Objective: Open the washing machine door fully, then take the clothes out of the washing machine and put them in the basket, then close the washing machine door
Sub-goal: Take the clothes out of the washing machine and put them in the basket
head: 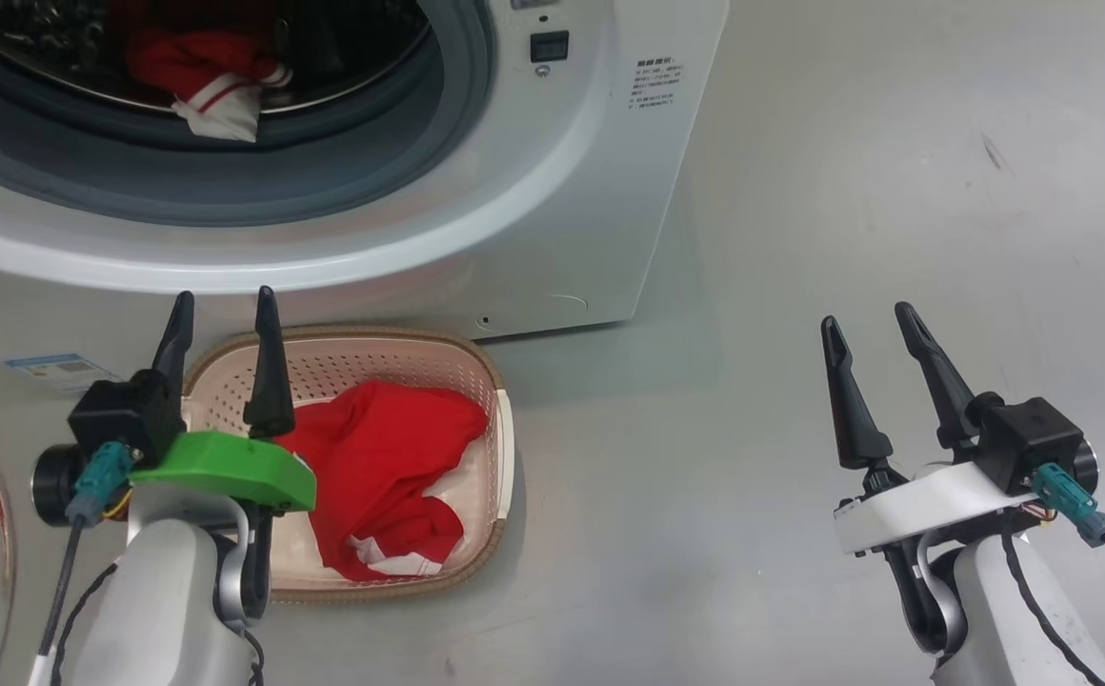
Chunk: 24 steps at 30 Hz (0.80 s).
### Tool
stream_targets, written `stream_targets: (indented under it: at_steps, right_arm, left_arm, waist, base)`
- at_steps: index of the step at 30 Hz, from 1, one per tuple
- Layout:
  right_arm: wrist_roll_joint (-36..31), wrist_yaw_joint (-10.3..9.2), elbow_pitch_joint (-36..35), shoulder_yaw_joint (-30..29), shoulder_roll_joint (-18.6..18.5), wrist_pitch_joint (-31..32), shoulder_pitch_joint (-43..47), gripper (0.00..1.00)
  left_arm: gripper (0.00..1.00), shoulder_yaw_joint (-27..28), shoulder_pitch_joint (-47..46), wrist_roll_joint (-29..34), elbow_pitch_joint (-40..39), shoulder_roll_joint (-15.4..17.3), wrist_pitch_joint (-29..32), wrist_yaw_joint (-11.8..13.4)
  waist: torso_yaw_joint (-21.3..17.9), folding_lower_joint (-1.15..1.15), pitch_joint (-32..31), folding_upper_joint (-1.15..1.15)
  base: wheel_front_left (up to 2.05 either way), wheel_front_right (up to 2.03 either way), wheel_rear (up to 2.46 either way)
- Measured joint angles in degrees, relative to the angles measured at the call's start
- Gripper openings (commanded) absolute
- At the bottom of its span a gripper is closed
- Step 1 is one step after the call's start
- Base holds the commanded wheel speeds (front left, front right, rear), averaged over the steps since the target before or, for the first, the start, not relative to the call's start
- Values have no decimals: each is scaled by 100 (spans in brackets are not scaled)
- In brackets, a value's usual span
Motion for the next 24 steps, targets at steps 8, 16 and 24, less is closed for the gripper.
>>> stream_targets:
  at_steps: [8, 16, 24]
  right_arm:
    - [-1, -3, 90, -57, 2, 0, 351, 100]
    - [-8, -53, 115, -54, 15, 0, 658, 100]
    - [-8, -102, 121, -53, 24, 0, 928, 100]
  left_arm:
    - [100, -227, 599, 129, -422, 1, 0, 3]
    - [100, -386, 1282, 209, -688, 4, 0, 62]
    - [100, -532, 1788, 209, -893, 11, 1, 136]
  waist:
    - [150, 0, -531, 0]
    - [276, 0, -999, 0]
    - [370, 0, -1357, 0]
  base:
    - [0, 0, 0]
    - [0, 0, 0]
    - [0, 0, 0]
